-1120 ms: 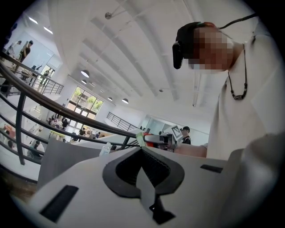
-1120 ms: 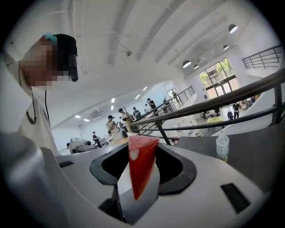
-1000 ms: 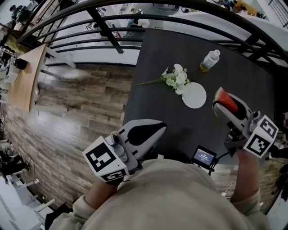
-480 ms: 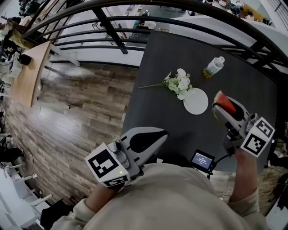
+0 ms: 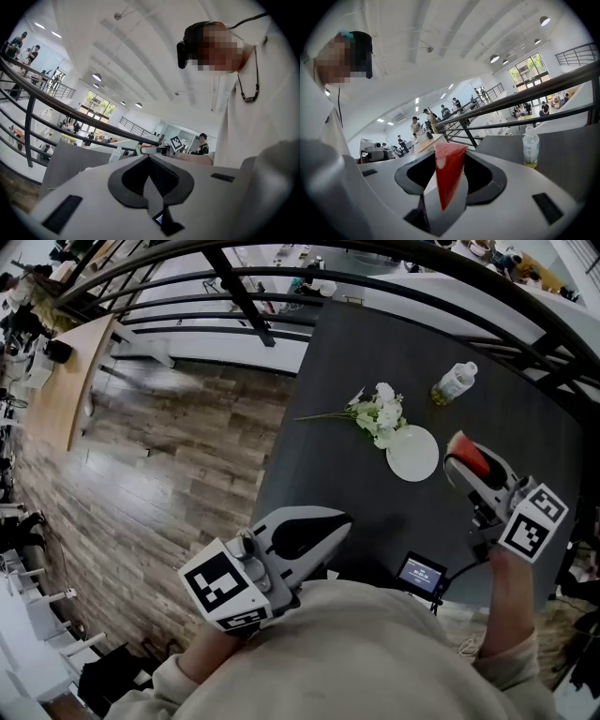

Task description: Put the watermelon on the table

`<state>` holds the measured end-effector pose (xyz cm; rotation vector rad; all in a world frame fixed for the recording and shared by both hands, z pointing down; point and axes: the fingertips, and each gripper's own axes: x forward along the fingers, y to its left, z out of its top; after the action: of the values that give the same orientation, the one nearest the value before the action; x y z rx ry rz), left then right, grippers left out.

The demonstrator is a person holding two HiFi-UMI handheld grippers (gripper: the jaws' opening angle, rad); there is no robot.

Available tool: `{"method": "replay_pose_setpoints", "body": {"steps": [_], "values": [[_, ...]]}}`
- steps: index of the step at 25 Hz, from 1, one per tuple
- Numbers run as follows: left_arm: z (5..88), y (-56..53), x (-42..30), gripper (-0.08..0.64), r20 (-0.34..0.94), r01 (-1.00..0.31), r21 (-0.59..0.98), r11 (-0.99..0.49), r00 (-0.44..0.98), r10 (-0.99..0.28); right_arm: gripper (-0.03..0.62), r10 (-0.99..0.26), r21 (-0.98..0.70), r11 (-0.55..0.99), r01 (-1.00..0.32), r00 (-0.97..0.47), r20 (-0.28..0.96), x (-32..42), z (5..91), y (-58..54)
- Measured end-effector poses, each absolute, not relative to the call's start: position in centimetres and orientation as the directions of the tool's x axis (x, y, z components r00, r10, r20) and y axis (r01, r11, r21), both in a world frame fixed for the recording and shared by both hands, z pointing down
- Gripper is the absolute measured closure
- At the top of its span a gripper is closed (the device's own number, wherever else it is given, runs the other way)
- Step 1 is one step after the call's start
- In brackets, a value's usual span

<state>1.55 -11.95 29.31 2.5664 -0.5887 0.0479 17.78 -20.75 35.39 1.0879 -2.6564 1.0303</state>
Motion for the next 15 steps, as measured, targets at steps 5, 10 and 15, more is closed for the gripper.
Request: {"method": "replay_pose_setpoints", "body": {"steps": [5,10,15], "values": [[29.2,-11.8,1.9,0.557,0.145,-0.427,0.468,-0.774,0.901,-0.409,0.39,-0.577,-0.562,0.512,-0.649,-0.745,0.335,18.1,36.7,-21.0],[29.5,-11.7,1.7,0.557,0.153,-0.436,0.475,-0.764,0.896,-0.416,0.39,-0.566,-0.567,0.506,-0.65,-0.746,0.351,18.1,37.9,-21.6],[29.6,-11.4,1.6,0.557,0.155,-0.44,0.479,-0.76,0.894,-0.42,0.39,-0.556,-0.568,0.496,-0.657,-0.743,0.373,18.1,39.4,-21.7]]}}
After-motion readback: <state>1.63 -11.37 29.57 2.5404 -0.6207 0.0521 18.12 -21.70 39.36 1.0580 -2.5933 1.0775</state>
